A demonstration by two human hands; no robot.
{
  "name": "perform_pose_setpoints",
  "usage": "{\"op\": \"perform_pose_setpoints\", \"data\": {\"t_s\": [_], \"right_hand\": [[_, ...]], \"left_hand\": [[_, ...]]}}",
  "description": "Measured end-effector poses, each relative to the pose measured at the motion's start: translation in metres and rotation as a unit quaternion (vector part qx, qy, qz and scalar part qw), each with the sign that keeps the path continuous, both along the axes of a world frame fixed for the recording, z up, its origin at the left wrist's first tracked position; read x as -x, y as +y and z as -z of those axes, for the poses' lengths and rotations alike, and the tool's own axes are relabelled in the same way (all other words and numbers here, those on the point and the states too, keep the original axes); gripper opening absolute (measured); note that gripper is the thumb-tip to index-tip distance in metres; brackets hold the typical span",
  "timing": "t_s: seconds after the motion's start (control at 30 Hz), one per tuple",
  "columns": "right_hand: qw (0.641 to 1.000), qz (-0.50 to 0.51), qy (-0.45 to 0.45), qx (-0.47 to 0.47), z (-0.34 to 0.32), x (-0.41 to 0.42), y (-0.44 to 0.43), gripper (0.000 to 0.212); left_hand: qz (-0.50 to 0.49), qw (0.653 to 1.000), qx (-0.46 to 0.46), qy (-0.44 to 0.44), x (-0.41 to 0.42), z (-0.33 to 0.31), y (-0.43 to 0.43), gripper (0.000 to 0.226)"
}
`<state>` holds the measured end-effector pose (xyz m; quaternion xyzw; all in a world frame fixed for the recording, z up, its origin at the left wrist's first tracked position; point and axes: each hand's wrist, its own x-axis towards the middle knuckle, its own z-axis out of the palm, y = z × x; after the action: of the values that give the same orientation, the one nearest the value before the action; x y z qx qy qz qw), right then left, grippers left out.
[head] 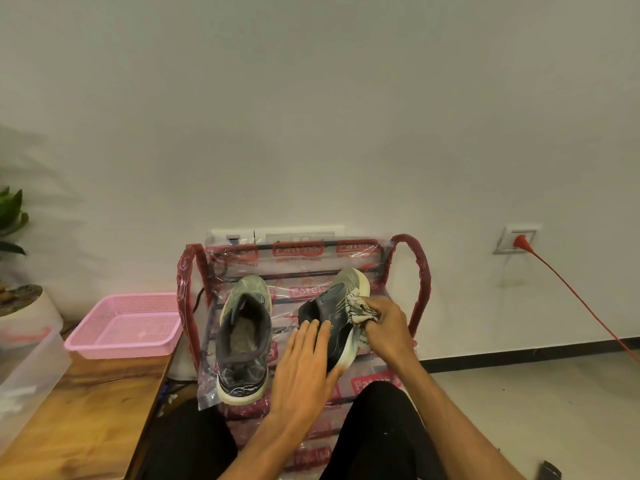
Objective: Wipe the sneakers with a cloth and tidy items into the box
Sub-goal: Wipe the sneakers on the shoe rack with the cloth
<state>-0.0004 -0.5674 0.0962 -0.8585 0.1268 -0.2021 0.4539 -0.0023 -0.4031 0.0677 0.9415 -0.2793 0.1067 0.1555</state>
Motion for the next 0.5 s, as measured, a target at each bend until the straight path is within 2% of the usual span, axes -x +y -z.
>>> {"op": "perform_pose_setpoints", "data": {"t_s": [0.1, 0.27, 0.4, 0.5], "right_hand": [[0.996, -0.015, 0.005, 0.093, -0.002, 0.008, 0.015, 0.05], [0.965, -0.077, -0.018, 0.251, 0.012, 0.029, 0.035, 0.045], [0.928, -0.111, -0.043, 0.352, 0.023, 0.03, 0.033, 0.059], [0.901, -0.109, 0.019, 0.418, 0.02, 0.02, 0.031, 0.077]], "left_hand": [[0.018, 0.999, 0.031, -0.008, 0.0, 0.005, 0.004, 0.063], [0.006, 0.988, 0.153, 0.032, -0.006, 0.011, 0.004, 0.045], [-0.023, 0.981, 0.179, 0.07, -0.009, 0.012, 0.003, 0.044], [-0.031, 0.982, 0.171, 0.074, -0.007, 0.01, 0.0, 0.048]]}}
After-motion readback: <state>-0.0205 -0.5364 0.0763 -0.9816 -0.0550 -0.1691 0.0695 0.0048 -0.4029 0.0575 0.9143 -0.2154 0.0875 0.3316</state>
